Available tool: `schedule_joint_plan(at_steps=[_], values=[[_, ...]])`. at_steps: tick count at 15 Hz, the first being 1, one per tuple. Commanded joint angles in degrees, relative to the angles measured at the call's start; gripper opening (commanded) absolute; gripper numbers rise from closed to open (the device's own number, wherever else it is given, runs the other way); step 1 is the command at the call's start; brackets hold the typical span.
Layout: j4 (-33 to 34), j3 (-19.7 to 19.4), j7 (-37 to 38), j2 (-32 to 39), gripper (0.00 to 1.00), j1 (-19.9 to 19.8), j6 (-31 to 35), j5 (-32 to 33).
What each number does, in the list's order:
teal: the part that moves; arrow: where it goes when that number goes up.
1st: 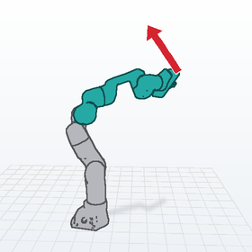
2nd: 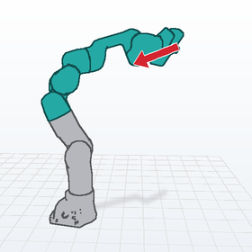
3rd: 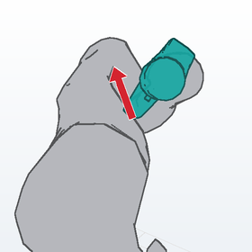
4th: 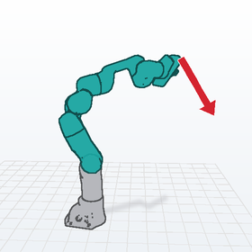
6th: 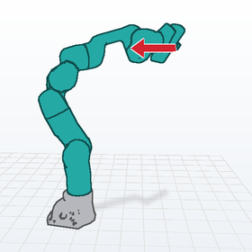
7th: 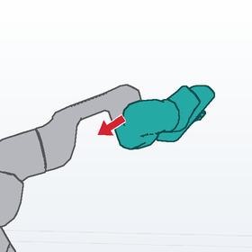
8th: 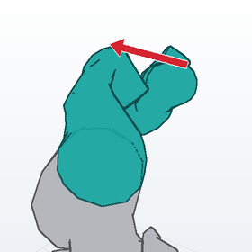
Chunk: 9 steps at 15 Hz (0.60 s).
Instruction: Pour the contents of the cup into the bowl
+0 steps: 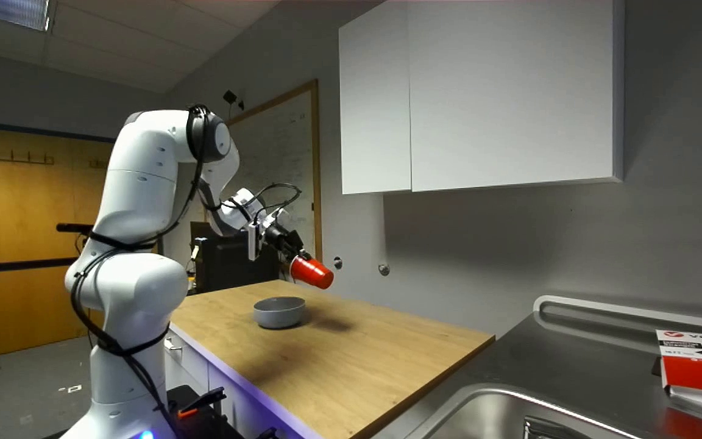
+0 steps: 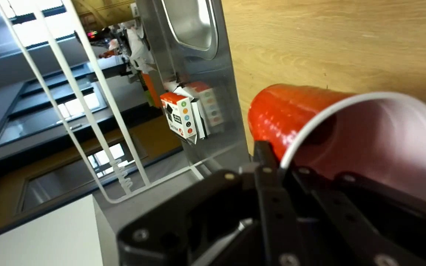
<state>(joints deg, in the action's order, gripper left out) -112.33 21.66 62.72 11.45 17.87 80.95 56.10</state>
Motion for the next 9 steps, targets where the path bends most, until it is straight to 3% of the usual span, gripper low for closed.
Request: schedule_joint_plan(at_steps=[1, 6, 9], values=[[4.6, -0.2, -0.2, 6.3, 0.04, 6.3, -7.8, 3.9], [2.1, 0.1, 2.0, 8.8, 0.04, 12.3, -13.5, 10.2], [-2.3, 0.1, 2.9, 8.9, 0.04, 13.5, -14.7, 15.1]])
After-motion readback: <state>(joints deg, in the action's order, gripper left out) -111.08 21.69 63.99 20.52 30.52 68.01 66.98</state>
